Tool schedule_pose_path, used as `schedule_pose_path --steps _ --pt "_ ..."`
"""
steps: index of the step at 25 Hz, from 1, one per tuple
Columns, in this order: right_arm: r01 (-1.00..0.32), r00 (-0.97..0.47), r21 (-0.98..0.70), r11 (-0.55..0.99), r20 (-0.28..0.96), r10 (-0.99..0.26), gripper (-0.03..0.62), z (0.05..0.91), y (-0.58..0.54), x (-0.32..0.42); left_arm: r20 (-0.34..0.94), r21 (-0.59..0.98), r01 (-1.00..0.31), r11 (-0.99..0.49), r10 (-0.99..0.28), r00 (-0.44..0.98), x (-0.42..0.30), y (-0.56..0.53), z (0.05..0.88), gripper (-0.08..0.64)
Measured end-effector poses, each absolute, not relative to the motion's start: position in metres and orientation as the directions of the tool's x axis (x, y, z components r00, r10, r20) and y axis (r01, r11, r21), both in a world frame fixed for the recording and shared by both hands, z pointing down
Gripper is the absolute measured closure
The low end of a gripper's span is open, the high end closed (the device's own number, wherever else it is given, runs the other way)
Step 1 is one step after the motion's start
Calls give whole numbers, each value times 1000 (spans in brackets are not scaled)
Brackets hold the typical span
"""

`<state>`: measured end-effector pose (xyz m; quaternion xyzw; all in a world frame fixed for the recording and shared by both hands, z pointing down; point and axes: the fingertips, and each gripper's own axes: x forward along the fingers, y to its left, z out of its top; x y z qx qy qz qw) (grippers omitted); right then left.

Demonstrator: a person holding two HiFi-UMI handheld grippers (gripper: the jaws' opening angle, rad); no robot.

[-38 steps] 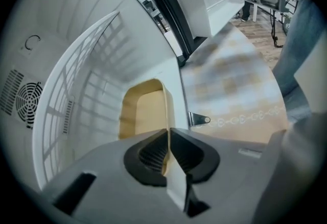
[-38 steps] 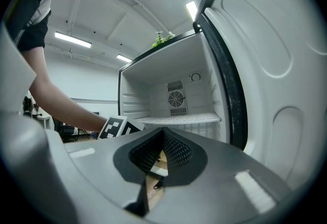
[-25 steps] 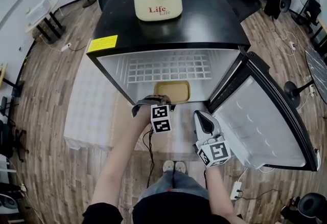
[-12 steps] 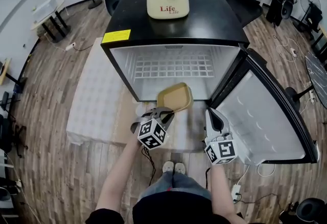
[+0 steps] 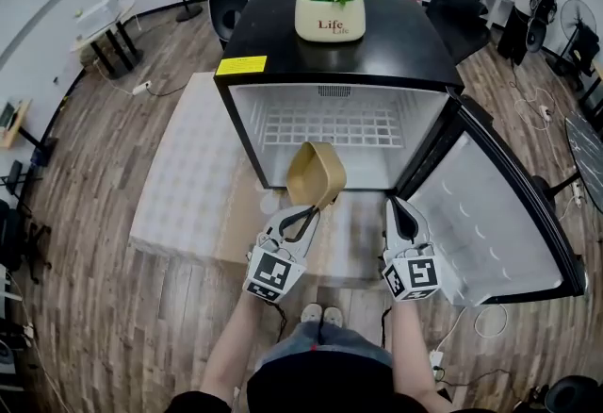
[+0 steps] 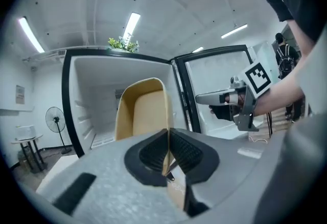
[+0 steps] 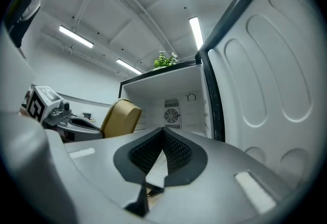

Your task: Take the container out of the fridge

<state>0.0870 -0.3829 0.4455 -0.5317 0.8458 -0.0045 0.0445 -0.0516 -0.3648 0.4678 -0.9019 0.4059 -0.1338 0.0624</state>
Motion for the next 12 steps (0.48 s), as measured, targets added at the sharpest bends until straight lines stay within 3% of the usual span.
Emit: schedule_pose_path --steps 12 --pt "-937 -342 -27 348 -131 -931 584 421 -381 110 -68 -119 -858 -500 -858 509 -92 -343 395 541"
